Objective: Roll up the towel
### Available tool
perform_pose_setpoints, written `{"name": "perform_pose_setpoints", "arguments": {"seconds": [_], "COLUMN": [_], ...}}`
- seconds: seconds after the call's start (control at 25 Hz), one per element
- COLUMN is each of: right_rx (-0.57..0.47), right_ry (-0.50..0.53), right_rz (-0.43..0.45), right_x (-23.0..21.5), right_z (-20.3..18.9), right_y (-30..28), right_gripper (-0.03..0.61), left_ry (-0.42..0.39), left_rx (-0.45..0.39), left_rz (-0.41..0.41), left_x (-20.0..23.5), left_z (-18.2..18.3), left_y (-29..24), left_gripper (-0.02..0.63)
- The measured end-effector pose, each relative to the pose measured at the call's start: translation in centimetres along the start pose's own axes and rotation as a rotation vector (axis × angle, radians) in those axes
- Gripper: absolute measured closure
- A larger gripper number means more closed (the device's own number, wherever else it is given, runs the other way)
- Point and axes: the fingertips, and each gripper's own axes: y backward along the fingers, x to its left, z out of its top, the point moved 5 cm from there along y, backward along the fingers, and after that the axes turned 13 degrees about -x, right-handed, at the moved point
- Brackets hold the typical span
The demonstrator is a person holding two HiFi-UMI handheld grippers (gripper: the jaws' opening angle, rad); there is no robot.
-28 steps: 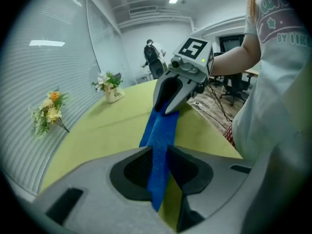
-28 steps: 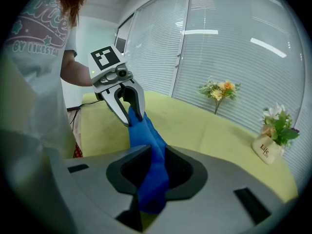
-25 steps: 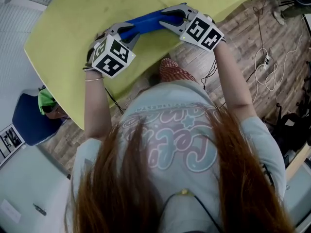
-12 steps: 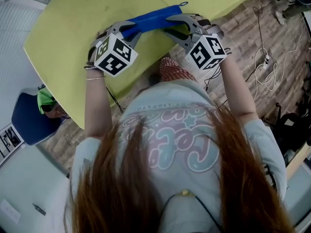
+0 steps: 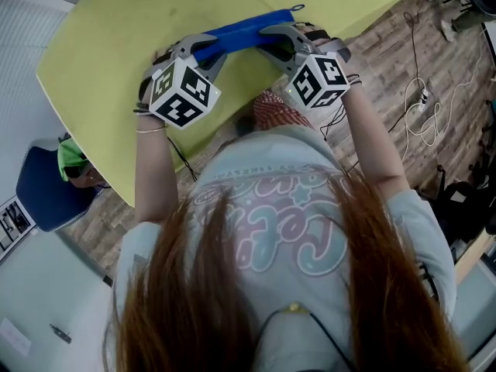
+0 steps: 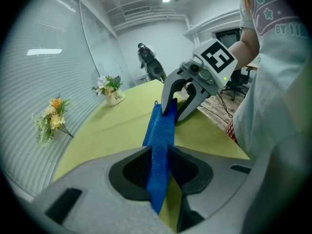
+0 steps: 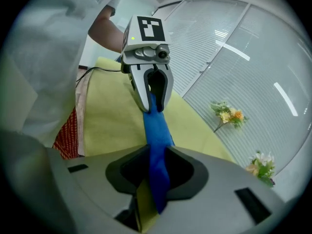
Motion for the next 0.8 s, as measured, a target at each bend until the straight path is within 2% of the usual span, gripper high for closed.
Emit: {"name": "perform_pose_setpoints", "arguments": {"seconds": [0.28,0.4,0.8], "right_rx": [0.001,-0.003,-0.021], "right_ry": [-0.099,-0.136,-0.297], "right_rz": [0.058,0.092,0.225], "right_x": [-0.6,-1.0,-2.5], "right_z": [0.0,0.0,-0.3], "right_y": [0.2,0.1,0.1], "right_gripper": [0.493,0.495,0.502], "left_ry": [-0.051,-0.032,0.033], "left_rx": [0.057,0.052,0.057], "left_rz": [-0.006,0.013,-0.023], "left_x": [-0.9,-0.3,1.3], "left_z": [-1.0,-1.3,-0.9], "left_y": [0.7,0.6,0.4], "left_gripper": [0.535,0.535,0.549]}}
